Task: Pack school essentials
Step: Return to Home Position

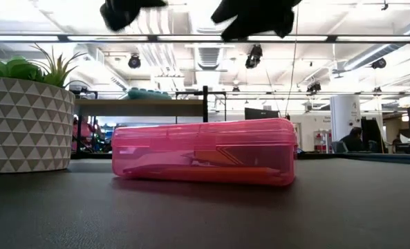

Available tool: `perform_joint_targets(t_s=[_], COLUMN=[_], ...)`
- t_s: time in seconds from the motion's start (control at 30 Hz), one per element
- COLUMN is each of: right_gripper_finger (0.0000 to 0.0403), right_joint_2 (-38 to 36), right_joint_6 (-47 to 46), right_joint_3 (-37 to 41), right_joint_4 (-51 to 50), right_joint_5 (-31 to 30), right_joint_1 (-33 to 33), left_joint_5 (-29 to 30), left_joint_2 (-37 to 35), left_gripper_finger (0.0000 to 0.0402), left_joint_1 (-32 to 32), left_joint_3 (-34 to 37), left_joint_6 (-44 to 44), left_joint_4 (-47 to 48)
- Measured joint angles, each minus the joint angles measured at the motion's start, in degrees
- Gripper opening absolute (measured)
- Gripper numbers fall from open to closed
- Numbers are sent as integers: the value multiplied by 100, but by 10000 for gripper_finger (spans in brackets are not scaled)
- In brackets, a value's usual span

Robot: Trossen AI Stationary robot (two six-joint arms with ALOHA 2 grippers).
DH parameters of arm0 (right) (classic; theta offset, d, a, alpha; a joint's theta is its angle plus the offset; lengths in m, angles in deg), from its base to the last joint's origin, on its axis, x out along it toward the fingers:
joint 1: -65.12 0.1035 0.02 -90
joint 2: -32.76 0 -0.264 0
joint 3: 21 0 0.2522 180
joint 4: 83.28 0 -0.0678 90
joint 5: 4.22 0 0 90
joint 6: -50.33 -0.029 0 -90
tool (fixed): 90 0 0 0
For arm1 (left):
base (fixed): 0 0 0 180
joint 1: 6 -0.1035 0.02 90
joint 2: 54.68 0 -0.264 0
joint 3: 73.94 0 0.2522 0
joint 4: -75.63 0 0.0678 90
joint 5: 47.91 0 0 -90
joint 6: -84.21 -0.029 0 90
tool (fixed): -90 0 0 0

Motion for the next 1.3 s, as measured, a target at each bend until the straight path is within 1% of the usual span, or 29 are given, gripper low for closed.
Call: perform_joint_targets(t_s=[0.13, 0.33, 0.47, 0.63, 0.77, 0.93, 1.13, 1.3], right_gripper_finger=[210, 210, 210, 210, 210, 210, 210, 210], right_joint_2=[-515, -1257, -1796, -2541, -3180, -3997, -4855, -5412], right_joint_6=[215, 386, 658, 860, 790, 563, 520, 496], right_joint_3=[368, 1337, 1980, 2773, 3443, 4180, 4873, 5416], right_joint_4=[161, 1275, 1883, 2278, 2449, 2612, 2610, 2830], right_joint_5=[120, 883, 916, 910, 900, 897, 895, 896], right_joint_1=[0, -17, -18, -82, -165, -273, -293, -293], left_joint_5=[135, 381, 498, 808, 1201, 1641, 1759, 2043], left_joint_2=[-690, -1665, -2229, -2779, -3000, -3115, -3296, -3525], left_gripper_finger=[158, 157, 157, 157, 157, 157, 157, 157], left_joint_1=[0, 0, 0, 2, 4, 2, 0, 0], left_joint_3=[4, 30, 83, 127, 175, 212, 520, 802], left_joint_6=[-407, -857, -879, -878, -877, -885, -1112, -836], left_joint_4=[-2, -8, 8, 590, 985, 1386, 1444, 1437])
